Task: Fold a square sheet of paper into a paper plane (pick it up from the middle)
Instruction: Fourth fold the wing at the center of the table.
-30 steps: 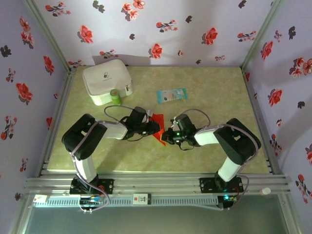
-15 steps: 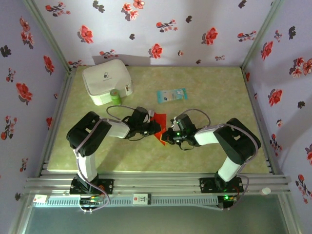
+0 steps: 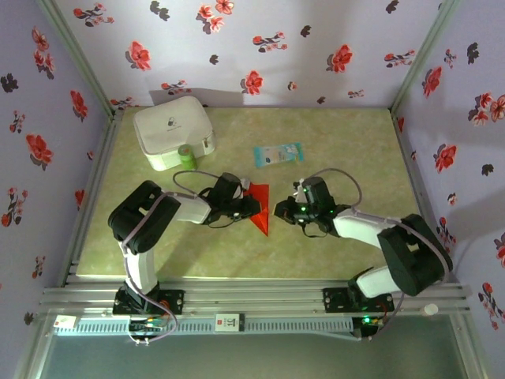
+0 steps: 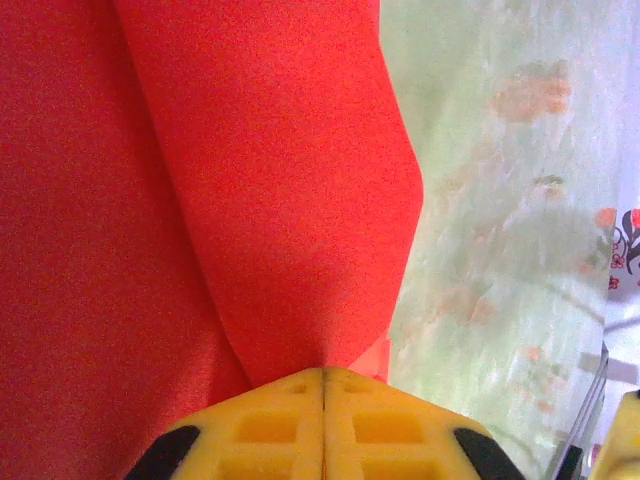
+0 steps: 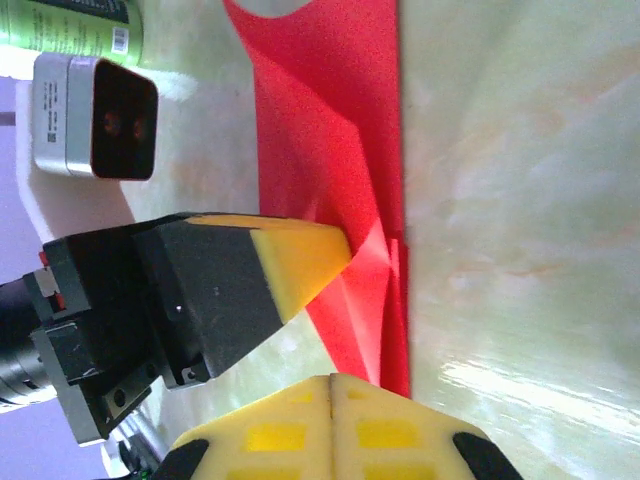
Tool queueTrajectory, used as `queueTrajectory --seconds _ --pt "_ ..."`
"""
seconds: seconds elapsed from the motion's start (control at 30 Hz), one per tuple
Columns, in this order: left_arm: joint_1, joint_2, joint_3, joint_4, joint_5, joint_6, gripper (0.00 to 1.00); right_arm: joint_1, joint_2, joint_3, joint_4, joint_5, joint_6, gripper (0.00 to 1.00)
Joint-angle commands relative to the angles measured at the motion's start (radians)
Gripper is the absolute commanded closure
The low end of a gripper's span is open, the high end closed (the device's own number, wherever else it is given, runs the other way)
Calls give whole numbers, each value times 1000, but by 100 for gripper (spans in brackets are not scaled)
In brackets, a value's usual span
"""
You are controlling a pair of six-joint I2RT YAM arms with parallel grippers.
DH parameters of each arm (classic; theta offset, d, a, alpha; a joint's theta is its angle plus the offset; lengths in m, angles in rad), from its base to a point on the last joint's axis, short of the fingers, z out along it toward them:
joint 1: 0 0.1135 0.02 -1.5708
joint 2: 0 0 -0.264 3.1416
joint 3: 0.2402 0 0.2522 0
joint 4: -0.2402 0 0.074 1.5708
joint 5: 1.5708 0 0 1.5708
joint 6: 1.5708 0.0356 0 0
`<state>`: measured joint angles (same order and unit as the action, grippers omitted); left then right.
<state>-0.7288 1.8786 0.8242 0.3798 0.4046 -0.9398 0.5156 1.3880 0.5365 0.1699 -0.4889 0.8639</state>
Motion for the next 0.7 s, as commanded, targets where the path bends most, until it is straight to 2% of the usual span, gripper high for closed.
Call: queueTrajectory --seconds 0.0,0.2,0.4,0.67 --pt "-33 3 -13 -90 -83 -27 93 -5 -14 23 -110 29 -46 94" --pt "-74 -25 -50 -93 -195 -106 93 15 -7 23 -69 -52 -39 95" --pt "-117 -69 -88 -81 -292 -178 94 81 32 46 -93 -41 -69 99" --pt "-130 -85 -97 -73 -316 -192 94 123 158 103 -48 -49 -56 100"
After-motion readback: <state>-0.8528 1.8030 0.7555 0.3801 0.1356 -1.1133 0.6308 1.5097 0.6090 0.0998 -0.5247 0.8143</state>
